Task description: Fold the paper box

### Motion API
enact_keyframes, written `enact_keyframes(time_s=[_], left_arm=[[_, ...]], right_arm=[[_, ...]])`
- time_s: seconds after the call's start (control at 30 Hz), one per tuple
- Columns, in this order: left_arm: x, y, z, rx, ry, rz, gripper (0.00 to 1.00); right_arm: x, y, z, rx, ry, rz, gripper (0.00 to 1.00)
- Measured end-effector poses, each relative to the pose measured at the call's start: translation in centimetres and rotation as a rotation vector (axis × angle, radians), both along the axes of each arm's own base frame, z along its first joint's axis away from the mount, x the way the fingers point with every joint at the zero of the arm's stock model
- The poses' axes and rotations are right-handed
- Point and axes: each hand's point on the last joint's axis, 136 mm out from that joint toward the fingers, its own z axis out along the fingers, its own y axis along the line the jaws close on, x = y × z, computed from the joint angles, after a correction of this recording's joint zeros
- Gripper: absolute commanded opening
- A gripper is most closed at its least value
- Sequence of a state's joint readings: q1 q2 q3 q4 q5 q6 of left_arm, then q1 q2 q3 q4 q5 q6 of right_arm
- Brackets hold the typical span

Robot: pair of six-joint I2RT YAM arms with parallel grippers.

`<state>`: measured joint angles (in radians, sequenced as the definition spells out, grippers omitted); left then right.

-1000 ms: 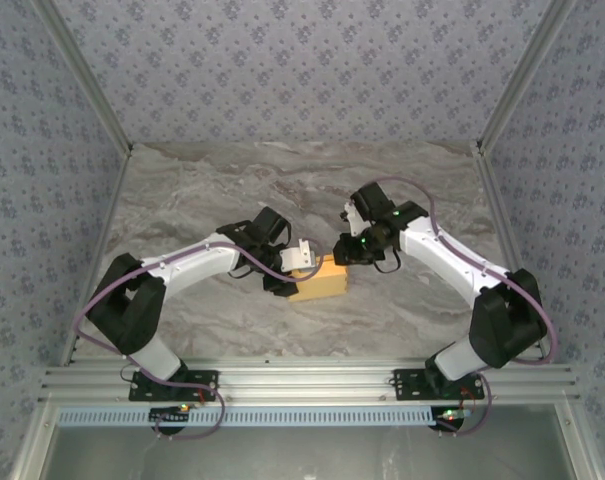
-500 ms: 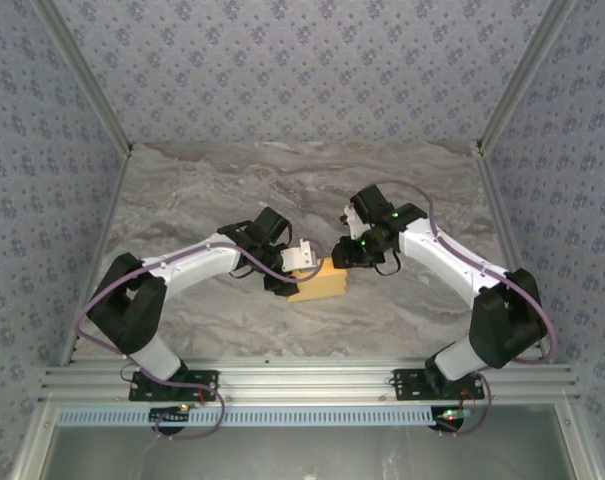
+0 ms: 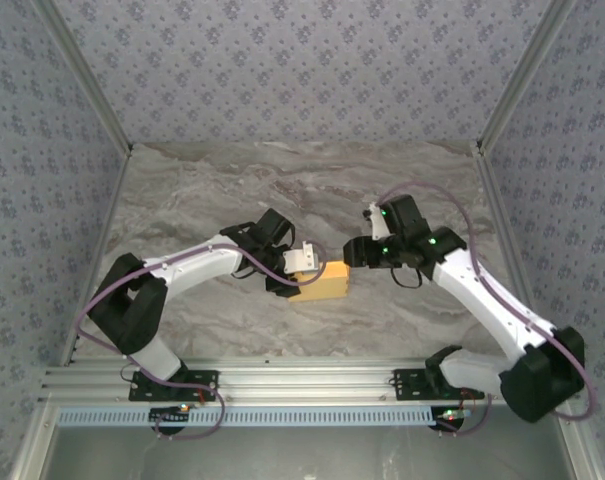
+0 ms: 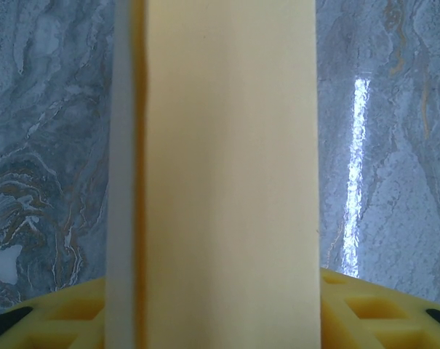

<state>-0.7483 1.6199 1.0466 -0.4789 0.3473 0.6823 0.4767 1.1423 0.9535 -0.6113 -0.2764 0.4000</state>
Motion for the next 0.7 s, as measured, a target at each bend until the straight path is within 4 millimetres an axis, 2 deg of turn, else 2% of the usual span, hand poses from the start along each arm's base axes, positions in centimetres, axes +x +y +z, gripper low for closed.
enact_keyframes(time_s=[0.07, 0.17, 0.27, 0.33, 0.43, 0.53, 0.6, 0.7], left_arm=[[0.0, 0.0, 0.0, 0.004, -0.002, -0.009, 0.52], [0.1, 0.0, 0.0, 0.019, -0.009, -0.034, 0.52], [0.1, 0.1, -0.1, 0.044, -0.021, -0.087, 0.52], [0.1, 0.4, -0.2, 0.06, -0.028, -0.128, 0.52], [0.2, 0.9, -0.3, 0.068, -0.027, -0.177, 0.52], [0.3, 1.3, -0.4, 0.073, -0.023, -0.209, 0.52], [0.3, 1.4, -0.4, 0.079, -0.024, -0.227, 0.52], [0.2, 1.5, -0.4, 0.084, -0.031, -0.248, 0.52]], right_arm=[[0.3, -0.6, -0.3, 0.028, -0.079, 0.006, 0.58], [-0.2, -0.3, -2.2, 0.041, -0.196, 0.125, 0.57], [-0.6, 0.5, -3.6, 0.026, -0.304, 0.258, 0.78], [-0.2, 1.0, -3.0, 0.039, -0.397, 0.332, 0.87], [0.6, 1.3, -0.9, 0.045, -0.55, 0.426, 0.88], [0.6, 2.4, -0.1, 0.027, -0.643, 0.564, 0.87], [0.3, 3.2, -0.4, 0.017, -0.688, 0.67, 0.88], [-1.4, 4.3, -1.9, -0.012, -0.728, 0.839, 0.89]])
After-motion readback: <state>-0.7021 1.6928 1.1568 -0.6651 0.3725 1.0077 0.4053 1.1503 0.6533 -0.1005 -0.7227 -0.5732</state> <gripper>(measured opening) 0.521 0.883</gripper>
